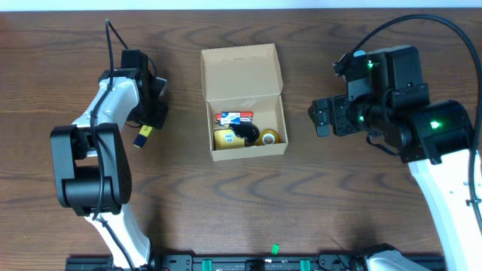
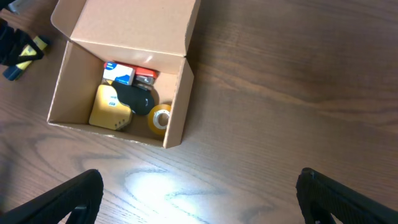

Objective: Pack container
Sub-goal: 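Move the left gripper down onto the yellow highlighter, then close the left gripper on the highlighter and lift it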

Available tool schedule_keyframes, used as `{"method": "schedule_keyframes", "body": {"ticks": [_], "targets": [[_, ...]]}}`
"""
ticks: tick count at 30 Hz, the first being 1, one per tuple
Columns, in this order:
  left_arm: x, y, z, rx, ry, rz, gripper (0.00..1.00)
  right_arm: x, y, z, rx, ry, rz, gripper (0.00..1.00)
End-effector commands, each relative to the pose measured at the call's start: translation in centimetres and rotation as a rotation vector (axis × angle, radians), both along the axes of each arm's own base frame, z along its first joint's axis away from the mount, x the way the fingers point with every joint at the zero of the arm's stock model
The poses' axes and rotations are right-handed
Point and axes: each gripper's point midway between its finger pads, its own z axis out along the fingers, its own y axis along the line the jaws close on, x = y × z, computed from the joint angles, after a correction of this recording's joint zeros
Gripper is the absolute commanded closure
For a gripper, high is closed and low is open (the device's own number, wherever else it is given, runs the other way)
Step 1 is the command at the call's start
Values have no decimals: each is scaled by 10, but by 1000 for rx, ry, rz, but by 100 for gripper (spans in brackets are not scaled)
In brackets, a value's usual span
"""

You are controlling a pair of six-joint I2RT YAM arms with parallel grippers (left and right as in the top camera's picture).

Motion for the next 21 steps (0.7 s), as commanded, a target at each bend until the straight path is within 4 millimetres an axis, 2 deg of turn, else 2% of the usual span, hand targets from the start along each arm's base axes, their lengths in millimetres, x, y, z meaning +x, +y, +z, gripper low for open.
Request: {"method": "schedule_keyframes", "body": {"ticks": [1, 8, 21], "targets": [[-4, 5, -8, 15, 23, 19, 41, 1, -1, 4, -1, -11, 7, 1], [-6, 4, -11, 12, 25, 46, 47, 1, -1, 4, -1, -11, 7, 1], [-4, -1, -16, -23, 6, 93, 48, 1, -1, 4, -1, -11, 7, 1]]}}
